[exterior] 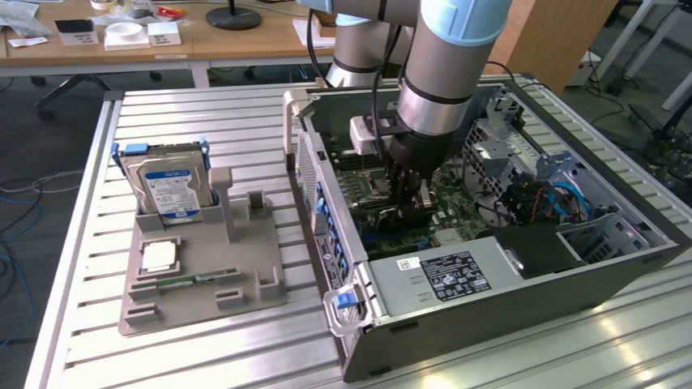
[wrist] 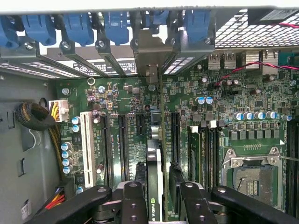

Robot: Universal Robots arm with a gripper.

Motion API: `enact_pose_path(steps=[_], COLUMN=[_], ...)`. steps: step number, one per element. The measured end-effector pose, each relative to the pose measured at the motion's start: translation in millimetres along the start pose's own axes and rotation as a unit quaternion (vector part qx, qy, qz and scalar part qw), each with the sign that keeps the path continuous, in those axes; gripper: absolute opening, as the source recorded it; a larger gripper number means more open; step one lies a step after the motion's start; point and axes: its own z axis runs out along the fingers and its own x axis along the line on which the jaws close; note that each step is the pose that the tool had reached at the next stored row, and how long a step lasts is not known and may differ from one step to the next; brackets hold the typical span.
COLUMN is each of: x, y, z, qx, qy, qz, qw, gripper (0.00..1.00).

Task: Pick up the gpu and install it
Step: 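Insert the gpu into the slot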

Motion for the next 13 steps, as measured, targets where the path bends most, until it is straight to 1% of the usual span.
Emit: enact_pose_path(steps=[5,7,8,13], x=[0.0,0.0,0.0,0.0], y=[0.0,0.0,0.0,0.0], z=[0.0,0.0,0.0,0.0], qx=[0.0,0.0,0.0,0.0], qy=[0.0,0.0002,0.0001,0.0], qz=[0.0,0.0,0.0,0.0], qw=[1.0,1.0,1.0,1.0], gripper=[0.34,0.33,0.27,0.27])
